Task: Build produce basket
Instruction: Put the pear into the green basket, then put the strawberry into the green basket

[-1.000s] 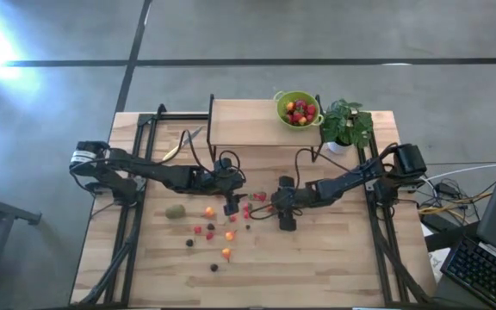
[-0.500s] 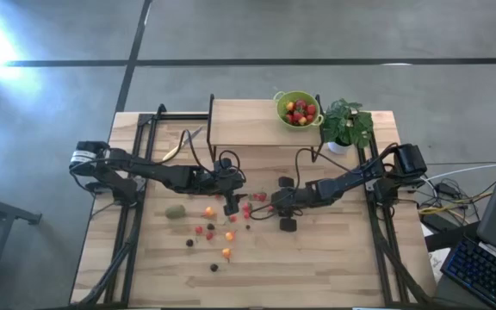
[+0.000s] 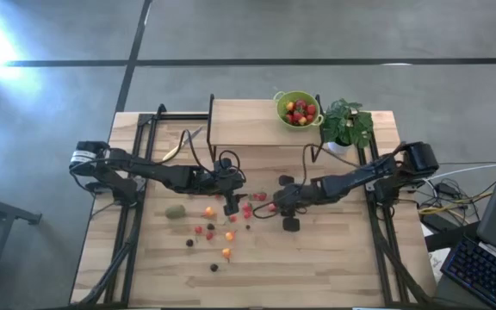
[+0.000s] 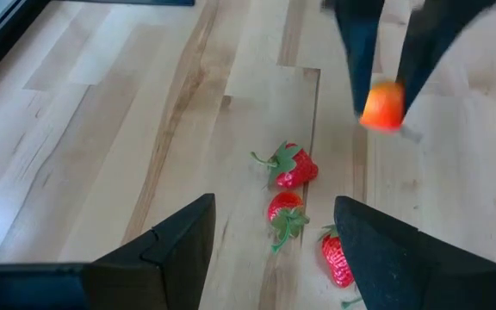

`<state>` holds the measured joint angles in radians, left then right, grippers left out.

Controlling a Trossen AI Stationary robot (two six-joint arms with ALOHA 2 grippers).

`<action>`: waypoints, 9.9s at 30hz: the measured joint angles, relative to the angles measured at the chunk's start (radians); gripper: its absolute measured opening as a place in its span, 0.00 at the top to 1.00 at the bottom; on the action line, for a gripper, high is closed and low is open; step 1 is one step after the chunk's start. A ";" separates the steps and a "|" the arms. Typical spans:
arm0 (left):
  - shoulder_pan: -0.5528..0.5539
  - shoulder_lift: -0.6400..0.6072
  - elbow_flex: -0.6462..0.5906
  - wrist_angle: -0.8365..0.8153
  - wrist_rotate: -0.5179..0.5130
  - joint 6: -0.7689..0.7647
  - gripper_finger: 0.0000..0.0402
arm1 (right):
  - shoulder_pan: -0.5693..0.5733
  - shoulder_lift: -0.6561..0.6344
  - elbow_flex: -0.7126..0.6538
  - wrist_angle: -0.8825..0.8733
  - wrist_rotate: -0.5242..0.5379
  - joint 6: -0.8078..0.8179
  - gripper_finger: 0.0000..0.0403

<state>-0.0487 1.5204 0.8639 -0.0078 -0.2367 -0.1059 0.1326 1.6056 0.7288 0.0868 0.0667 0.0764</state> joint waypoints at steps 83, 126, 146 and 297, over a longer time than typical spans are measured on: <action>0.000 0.009 -0.001 -0.059 0.000 -0.019 0.39 | -0.261 -0.420 0.272 -0.628 0.108 -0.125 0.59; 0.063 0.165 -0.002 0.038 0.171 0.081 0.78 | -0.108 -0.416 0.196 -0.515 0.118 -0.060 0.68; 0.071 0.162 -0.002 0.037 0.168 0.138 0.99 | -0.106 -0.416 0.196 -0.515 0.115 -0.057 0.58; 0.091 0.682 0.367 0.426 -0.684 -0.423 0.36 | -0.080 -0.674 -0.258 -0.333 0.486 0.260 0.52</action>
<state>0.0419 2.2024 1.2310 0.4183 -0.9208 -0.5285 0.0521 0.9314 0.4706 -0.2459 0.5529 0.3367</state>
